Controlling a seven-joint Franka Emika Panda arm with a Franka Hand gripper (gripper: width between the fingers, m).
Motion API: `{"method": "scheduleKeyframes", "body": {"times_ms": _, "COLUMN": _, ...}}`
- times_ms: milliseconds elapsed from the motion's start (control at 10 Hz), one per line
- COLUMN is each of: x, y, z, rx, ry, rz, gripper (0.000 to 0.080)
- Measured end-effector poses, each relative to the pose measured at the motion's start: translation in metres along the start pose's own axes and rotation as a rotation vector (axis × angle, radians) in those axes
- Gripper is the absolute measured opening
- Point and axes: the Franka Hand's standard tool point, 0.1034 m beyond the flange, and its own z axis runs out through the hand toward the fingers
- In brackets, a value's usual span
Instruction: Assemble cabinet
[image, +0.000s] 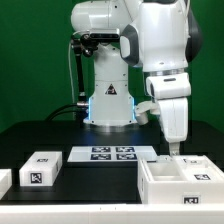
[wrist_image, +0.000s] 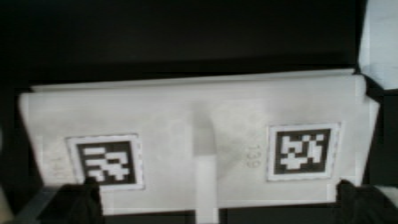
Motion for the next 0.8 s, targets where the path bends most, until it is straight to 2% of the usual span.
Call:
{"method": "scheduleKeyframes", "body": {"times_ms": 100, "x": 0.000, "y": -0.002, "z": 0.006, "rx": 0.012, "ry": 0.003, "rz": 0.004, "gripper": 0.0649}}
{"method": "scheduleKeyframes", "body": {"times_ms": 200, "x": 0.000, "y": -0.002, "z": 0.010, "rx": 0.013, "ry": 0.009, "rz": 0.007, "gripper": 0.0649}}
{"method": "scheduleKeyframes", "body": {"times_ms": 400, "x": 0.001, "y": -0.003, "z": 0.020, "rx": 0.003, "ry": 0.027, "rz": 0.017, "gripper": 0.0649}}
{"method": "scheduleKeyframes", "body": {"times_ms": 500, "x": 0.000, "y": -0.003, "z": 0.019, "rx": 0.001, "ry": 0.027, "rz": 0.019, "gripper": 0.0649}}
{"method": "scheduleKeyframes", "body": {"times_ms": 600, "x": 0.000, "y": -0.003, "z": 0.019, "rx": 0.003, "ry": 0.027, "rz": 0.019, "gripper": 0.0514}}
{"method": "scheduleKeyframes", "body": {"times_ms": 700, "x": 0.000, "y": -0.003, "z": 0.019, "rx": 0.003, "ry": 0.027, "rz": 0.020, "gripper": 0.0514}}
{"method": "scheduleKeyframes", "body": {"times_ms": 800, "x": 0.000, "y": -0.003, "z": 0.020, "rx": 0.004, "ry": 0.027, "rz": 0.020, "gripper": 0.0368}}
